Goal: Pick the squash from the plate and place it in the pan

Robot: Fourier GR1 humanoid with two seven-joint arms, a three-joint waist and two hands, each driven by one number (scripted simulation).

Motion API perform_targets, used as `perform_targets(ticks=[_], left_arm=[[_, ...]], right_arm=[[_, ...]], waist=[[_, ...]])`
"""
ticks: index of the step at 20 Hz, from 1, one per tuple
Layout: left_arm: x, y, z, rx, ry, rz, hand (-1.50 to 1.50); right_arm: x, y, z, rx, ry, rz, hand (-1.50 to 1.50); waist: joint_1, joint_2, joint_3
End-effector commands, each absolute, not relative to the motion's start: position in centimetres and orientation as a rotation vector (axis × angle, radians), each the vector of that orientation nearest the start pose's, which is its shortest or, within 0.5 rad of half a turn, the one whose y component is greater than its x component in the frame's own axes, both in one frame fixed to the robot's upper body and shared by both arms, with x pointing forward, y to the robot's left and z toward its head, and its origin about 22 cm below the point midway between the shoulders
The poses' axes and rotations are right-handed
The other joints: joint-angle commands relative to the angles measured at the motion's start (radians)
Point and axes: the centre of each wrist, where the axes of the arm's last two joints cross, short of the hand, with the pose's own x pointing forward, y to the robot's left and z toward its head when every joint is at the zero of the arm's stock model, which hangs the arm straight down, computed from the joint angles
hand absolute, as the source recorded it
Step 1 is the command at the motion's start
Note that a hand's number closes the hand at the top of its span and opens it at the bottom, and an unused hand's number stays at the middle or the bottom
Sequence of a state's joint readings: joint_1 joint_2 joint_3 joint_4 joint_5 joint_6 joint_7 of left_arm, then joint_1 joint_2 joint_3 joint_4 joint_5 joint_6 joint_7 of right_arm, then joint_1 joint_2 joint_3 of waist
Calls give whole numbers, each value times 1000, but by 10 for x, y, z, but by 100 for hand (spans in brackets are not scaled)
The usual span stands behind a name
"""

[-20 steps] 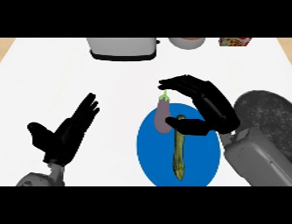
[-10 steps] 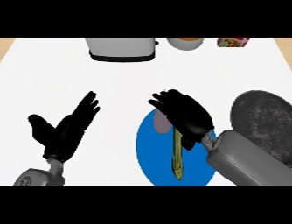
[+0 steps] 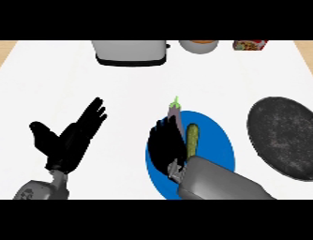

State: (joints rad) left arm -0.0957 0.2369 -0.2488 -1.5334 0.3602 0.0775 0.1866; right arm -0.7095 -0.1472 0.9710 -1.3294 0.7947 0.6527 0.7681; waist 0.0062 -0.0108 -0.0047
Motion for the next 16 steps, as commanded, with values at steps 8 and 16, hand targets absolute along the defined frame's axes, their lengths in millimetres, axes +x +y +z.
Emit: perform_targets(ticks=[8, 16], left_arm=[[249, 223, 7, -229, -1353, -114, 0], [241, 228, 9, -228, -1341, -96, 0]], right_arm=[[216, 19, 30, -1001, -473, 2051, -150], [208, 19, 24, -1155, -476, 2054, -150]], waist=[[12, 7, 4], [-1, 6, 4]])
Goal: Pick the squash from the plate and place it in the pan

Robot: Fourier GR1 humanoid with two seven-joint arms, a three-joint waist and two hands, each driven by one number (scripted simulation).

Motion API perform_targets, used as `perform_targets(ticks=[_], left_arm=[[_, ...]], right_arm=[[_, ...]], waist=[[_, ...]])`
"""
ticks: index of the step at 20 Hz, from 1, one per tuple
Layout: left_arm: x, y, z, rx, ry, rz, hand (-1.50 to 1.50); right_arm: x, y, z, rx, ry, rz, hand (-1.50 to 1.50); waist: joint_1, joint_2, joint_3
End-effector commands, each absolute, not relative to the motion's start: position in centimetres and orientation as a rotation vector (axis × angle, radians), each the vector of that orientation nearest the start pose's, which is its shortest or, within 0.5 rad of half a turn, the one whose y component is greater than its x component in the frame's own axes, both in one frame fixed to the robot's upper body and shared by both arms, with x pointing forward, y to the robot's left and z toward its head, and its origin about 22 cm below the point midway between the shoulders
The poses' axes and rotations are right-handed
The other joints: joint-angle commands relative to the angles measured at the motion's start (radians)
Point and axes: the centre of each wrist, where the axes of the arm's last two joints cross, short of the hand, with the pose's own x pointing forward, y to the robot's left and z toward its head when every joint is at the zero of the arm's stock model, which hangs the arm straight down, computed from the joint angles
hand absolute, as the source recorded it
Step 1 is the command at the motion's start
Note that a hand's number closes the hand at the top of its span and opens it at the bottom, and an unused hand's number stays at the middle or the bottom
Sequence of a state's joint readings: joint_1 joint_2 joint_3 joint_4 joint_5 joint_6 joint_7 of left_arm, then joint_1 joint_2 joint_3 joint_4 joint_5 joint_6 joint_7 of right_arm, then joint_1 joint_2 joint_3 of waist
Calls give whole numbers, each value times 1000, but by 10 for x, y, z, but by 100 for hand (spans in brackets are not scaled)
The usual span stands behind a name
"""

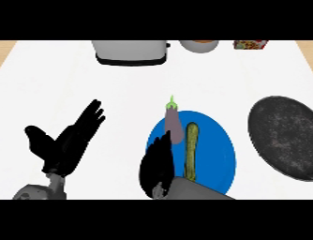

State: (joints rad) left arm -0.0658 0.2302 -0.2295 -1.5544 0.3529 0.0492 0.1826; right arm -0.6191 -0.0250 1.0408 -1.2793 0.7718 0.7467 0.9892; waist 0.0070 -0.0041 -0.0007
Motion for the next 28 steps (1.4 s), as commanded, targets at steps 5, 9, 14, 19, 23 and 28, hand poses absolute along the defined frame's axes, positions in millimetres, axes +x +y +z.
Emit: perform_targets(ticks=[5, 9, 14, 19, 23, 28], left_arm=[[245, 226, 12, -220, -1341, -71, 0], [249, 225, 14, -226, -1359, -84, 0], [240, 233, 5, -233, -1352, -97, 0], [256, 230, 17, -226, -1345, -86, 0], [268, 211, 16, -234, -1352, -82, 0], [247, 217, 12, -235, -1375, -90, 0]], right_arm=[[239, 10, 23, -1270, -411, 2048, -150], [234, -7, 19, -1209, -429, 2059, -150], [229, 6, 14, -1244, -429, 2024, -150], [240, -9, 9, -1241, -411, 2064, 150], [249, -26, -6, -1273, -533, 2175, 150], [245, -38, -13, -1258, -587, 2042, 150]], waist=[[-3, 2, 0], [-7, 2, 1], [-2, 3, 1], [-4, 4, 1], [-3, 6, 1], [-5, 3, 1]])
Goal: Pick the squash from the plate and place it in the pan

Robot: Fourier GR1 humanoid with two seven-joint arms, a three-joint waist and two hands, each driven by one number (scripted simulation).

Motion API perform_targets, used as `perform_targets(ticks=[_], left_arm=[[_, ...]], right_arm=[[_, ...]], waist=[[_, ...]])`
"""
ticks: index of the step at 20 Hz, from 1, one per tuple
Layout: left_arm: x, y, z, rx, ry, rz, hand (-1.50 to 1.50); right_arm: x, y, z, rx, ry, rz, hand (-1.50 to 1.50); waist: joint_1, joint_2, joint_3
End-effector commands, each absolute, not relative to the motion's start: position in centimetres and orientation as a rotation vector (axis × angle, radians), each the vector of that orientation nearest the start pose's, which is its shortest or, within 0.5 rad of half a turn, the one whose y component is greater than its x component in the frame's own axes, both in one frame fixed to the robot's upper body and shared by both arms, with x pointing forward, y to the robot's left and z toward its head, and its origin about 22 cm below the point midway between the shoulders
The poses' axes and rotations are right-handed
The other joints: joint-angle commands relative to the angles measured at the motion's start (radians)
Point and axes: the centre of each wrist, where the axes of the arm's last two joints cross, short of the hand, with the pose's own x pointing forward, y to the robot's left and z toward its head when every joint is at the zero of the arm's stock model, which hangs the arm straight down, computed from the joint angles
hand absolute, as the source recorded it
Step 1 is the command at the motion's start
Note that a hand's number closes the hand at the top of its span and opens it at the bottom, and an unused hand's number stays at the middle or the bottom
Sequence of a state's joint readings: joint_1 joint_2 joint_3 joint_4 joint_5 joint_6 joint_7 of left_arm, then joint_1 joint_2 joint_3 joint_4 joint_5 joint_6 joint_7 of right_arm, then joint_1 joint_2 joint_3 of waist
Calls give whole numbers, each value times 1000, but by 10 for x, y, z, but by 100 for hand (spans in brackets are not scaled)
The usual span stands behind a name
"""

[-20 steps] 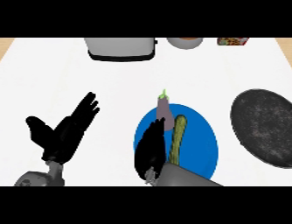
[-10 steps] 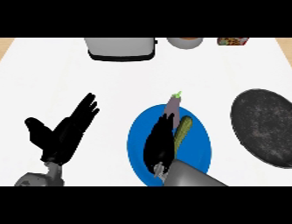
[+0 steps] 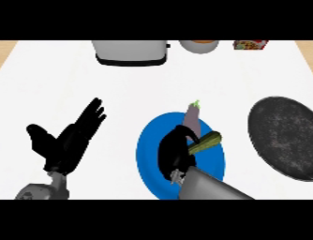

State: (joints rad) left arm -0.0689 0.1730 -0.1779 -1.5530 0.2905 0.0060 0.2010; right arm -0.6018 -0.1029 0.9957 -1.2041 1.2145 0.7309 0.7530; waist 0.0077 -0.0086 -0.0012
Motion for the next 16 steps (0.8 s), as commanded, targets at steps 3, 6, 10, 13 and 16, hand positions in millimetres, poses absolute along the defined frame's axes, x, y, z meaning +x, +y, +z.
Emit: perform_targets(ticks=[3, 6, 10, 13, 16], left_arm=[[246, 222, 10, -203, -1358, -52, 0], [245, 234, 10, -193, -1353, -43, 0], [254, 223, 19, -202, -1359, -55, 0], [256, 217, 8, -207, -1339, -72, 0], [254, 226, 12, -213, -1341, -59, 0]], right_arm=[[247, -42, 1, -1099, -660, 1585, 150], [239, -56, 13, -970, -717, 1260, 150], [206, -51, 10, -1033, -800, 1087, 150], [195, -40, 31, -1192, -951, 954, 150], [187, -36, 51, -1309, -1102, 846, 150]], waist=[[-57, 3, 6], [-59, 1, 7], [-32, 3, 2], [-36, 1, 1], [-31, -2, 1]])
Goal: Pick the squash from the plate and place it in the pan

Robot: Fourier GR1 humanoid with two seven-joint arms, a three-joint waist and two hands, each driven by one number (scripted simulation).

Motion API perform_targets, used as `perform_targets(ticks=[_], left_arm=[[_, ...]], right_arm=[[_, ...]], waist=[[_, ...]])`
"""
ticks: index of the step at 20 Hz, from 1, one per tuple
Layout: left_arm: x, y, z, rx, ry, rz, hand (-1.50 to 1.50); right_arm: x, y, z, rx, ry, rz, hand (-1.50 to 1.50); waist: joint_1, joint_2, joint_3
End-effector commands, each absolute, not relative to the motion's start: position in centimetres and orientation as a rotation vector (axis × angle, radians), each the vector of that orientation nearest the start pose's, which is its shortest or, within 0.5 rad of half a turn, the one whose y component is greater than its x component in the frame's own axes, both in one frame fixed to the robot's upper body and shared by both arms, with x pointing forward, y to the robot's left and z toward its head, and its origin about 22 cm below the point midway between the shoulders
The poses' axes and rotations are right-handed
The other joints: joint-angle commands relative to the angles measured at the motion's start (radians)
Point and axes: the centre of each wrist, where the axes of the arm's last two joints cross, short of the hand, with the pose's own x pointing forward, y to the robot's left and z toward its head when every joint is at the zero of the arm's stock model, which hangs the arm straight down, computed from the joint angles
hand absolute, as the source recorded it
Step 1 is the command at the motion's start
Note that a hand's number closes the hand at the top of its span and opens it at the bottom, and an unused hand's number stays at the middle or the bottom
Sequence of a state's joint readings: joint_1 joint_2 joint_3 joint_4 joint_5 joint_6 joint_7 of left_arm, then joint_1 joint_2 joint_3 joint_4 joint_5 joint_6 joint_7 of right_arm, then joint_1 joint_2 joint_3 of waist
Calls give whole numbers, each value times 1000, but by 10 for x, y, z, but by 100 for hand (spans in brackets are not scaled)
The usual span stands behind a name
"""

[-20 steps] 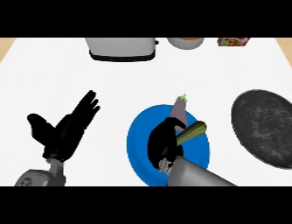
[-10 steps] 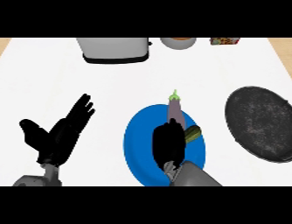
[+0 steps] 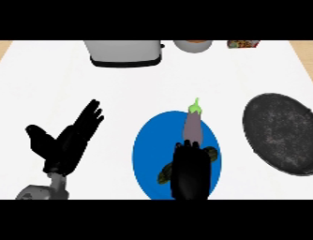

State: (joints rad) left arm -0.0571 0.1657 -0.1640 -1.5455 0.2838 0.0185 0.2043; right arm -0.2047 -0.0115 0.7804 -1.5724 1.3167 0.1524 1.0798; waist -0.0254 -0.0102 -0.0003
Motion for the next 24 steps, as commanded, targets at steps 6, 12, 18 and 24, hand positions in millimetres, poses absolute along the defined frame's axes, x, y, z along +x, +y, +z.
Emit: perform_targets(ticks=[6, 12, 18, 24], left_arm=[[247, 220, 10, -223, -1345, -71, 0], [243, 221, 12, -217, -1360, -72, 0], [253, 218, 5, -221, -1351, -72, 0], [256, 207, 16, -214, -1370, -91, 0]], right_arm=[[174, -56, 104, -1241, -1316, 505, 150], [166, -78, 93, -1152, -1383, 291, 150], [195, -140, 63, -1231, -1353, 256, 150], [233, -204, 34, -1362, -1286, 292, 150]], waist=[[5, 0, 1], [18, 7, 2], [23, 11, 1], [28, 12, 1]])
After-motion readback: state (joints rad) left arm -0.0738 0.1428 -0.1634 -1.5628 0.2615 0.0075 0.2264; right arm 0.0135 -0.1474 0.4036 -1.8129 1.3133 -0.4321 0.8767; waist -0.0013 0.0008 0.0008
